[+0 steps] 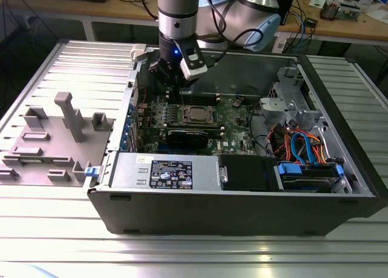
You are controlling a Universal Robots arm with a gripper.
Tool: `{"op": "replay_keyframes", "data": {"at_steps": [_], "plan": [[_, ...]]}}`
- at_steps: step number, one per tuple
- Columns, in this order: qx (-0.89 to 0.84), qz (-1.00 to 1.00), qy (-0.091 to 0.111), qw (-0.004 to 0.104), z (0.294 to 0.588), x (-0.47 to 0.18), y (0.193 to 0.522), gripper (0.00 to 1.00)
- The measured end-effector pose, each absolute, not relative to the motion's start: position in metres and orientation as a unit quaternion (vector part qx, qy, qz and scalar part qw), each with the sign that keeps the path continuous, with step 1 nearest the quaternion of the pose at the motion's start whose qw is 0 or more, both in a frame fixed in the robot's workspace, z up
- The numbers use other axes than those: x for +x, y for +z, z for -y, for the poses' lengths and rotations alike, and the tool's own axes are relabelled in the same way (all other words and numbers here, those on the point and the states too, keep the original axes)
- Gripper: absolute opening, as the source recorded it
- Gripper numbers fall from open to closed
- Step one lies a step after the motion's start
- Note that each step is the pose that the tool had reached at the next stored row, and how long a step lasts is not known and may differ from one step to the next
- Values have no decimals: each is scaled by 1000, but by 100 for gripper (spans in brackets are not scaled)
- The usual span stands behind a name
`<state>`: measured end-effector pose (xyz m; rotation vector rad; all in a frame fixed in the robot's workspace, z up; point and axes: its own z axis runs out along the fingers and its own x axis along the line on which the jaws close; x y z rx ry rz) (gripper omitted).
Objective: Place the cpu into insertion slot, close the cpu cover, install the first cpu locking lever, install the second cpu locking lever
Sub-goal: 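Install the first cpu locking lever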
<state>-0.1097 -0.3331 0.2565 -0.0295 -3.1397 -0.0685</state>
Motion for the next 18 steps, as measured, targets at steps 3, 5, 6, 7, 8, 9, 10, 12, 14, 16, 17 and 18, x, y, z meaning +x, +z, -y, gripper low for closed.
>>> {"op": "replay_keyframes", "data": {"at_steps": [3,5,6,7,8,9,10,12,14,16,17,18], "plan": [[-9,1000,-22,0,329,-111,256,11],[-9,1000,-22,0,326,-111,256,11],[-9,1000,-22,0,325,-111,256,11],[-9,1000,-22,1,324,-111,256,11],[-8,1000,-22,1,322,-111,256,11],[-7,1000,-22,1,321,-111,256,11],[-6,1000,-22,1,320,-111,256,11],[-3,1000,-22,1,319,-111,256,11],[0,1000,-22,1,316,-111,256,11],[2,1000,-22,1,312,-111,256,11],[3,1000,-22,0,312,-111,257,11],[3,1000,-22,0,312,-111,257,11]]}}
